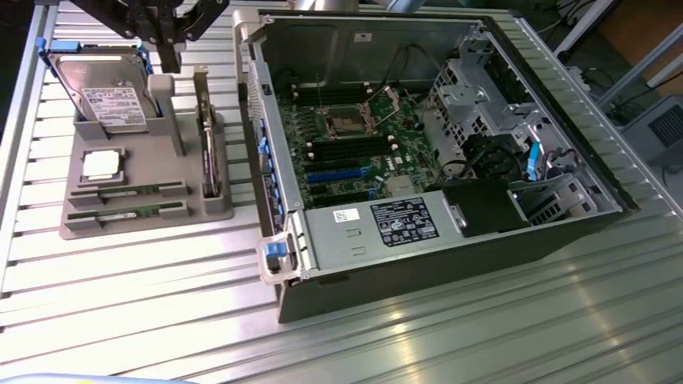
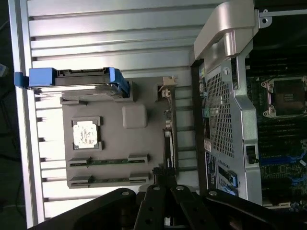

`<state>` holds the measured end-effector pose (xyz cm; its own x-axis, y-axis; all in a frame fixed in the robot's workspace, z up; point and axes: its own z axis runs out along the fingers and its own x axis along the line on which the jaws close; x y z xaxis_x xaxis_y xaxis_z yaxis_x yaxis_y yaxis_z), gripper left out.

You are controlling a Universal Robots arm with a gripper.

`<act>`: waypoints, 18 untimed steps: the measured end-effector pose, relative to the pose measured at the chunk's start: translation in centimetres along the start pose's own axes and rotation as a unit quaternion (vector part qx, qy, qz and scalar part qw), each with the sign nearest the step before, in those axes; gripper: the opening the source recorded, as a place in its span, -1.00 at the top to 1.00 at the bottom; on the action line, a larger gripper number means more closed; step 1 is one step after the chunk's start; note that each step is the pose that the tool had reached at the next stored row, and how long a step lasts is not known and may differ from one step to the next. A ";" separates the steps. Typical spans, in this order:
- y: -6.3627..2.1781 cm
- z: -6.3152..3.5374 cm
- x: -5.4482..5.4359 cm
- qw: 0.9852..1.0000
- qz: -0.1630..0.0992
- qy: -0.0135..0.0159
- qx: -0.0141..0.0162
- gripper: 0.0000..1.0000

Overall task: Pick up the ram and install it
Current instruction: 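Reach for the ram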

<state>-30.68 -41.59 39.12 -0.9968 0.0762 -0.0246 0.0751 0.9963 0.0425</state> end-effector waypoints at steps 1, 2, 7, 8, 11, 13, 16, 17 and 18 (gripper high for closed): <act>-0.15 0.00 0.0 1.000 0.000 0.000 0.000 0.80; -0.35 0.00 0.0 1.000 0.000 0.000 0.000 0.80; -1.30 -0.02 0.5 1.000 0.000 0.000 0.001 0.80; -1.69 -0.02 0.9 1.000 0.000 0.000 0.001 0.80; -2.35 -0.04 1.7 1.000 0.000 0.000 0.001 0.80; -2.72 -0.02 2.0 1.000 0.000 0.000 0.001 0.80; -3.28 0.05 2.1 1.000 0.000 0.000 0.001 0.80; -3.62 0.10 2.1 1.000 0.000 0.000 0.001 0.80; -3.87 0.13 2.1 1.000 0.000 0.000 0.001 0.80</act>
<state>-33.10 -45.28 38.78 -0.9968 0.0761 -0.0248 0.0750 0.9964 0.0403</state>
